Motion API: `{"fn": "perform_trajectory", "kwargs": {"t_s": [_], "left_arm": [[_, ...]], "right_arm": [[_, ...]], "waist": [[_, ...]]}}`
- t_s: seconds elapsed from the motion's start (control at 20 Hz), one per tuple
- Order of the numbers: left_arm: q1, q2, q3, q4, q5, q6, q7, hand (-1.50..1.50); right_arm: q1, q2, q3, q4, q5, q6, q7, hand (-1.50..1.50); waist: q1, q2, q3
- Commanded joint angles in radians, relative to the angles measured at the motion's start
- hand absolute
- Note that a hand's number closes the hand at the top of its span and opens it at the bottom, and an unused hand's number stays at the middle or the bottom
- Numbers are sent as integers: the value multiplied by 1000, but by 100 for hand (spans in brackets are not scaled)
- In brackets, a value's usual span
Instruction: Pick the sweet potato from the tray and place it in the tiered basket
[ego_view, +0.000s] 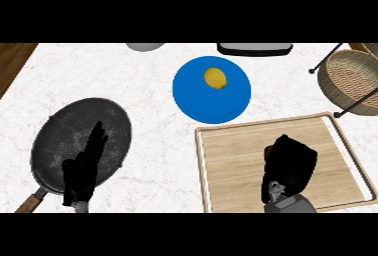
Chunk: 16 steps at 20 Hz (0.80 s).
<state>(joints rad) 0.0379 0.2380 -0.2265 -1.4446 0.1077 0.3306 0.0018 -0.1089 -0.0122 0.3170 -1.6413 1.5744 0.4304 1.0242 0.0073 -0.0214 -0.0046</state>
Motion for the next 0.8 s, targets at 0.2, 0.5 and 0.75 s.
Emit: {"fn": "perform_trajectory", "kwargs": {"t_s": [0.2,0.5,0.75], "left_arm": [[45,7,26,29,10,6,21,0],[49,-7,11,32,1,2,25,0],[85,19,19,14,17,-40,0,0]], "right_arm": [[46,12,-403,-67,-220,-130,96,150],[-31,8,-654,-193,-345,-181,92,150],[-188,-18,-722,-364,-312,-214,162,150]], "waist": [[-43,25,9],[-36,19,5],[-19,15,2]]}}
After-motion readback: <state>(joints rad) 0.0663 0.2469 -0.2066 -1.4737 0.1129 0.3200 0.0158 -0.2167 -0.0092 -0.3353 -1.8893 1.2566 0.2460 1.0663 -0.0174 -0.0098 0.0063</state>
